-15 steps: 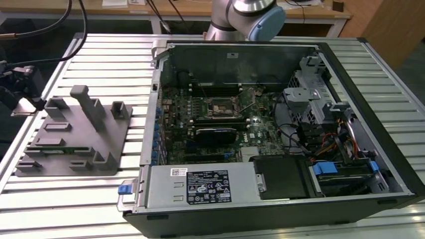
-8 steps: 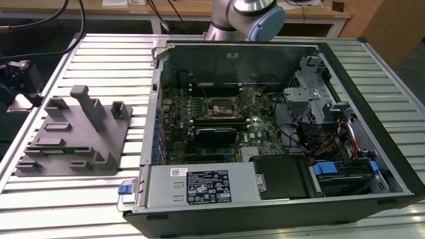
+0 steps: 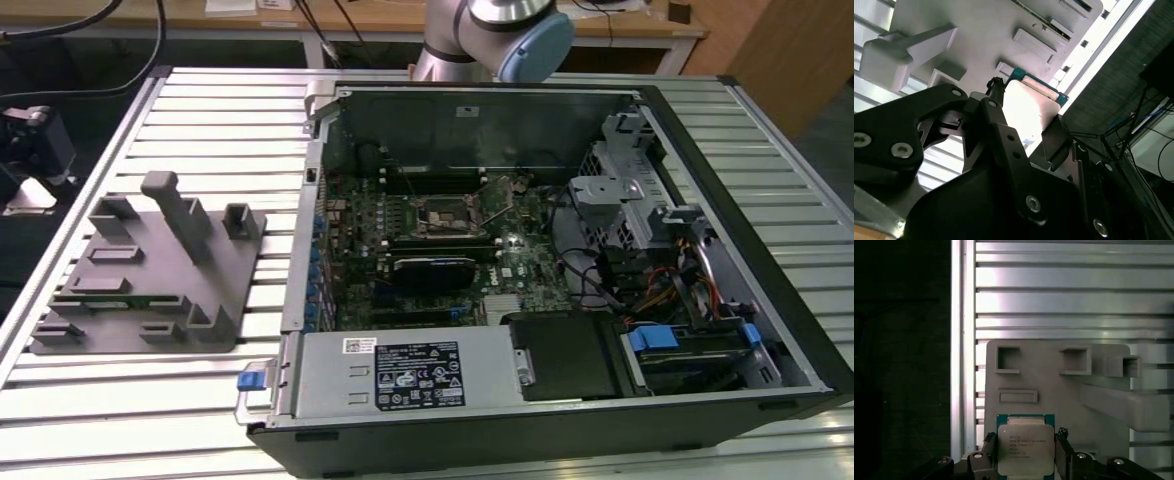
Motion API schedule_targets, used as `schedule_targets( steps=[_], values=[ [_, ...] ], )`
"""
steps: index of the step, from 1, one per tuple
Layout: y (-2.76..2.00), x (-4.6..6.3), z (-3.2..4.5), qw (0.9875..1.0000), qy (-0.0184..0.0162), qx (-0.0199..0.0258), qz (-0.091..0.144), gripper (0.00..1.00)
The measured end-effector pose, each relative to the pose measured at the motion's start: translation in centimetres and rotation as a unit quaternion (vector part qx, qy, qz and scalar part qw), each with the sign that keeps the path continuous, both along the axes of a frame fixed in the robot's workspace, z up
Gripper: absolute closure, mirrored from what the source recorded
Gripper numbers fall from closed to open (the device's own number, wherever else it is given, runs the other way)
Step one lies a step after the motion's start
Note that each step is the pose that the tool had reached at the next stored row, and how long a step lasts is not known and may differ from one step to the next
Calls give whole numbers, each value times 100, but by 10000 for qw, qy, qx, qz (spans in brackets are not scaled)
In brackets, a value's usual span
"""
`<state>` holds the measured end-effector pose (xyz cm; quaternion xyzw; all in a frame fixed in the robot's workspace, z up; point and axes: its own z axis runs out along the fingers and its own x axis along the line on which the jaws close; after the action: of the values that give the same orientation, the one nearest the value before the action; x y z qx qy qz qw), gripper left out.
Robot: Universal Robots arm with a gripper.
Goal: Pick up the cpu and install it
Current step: 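Pick up the cpu and move it towards the insertion slot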
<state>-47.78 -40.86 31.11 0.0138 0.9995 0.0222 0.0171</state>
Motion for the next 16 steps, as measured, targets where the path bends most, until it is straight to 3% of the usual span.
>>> schedule_targets(
  steps=[16],
  values=[
    [0,0,391,10000,-24,0,0,46]
  ],
)
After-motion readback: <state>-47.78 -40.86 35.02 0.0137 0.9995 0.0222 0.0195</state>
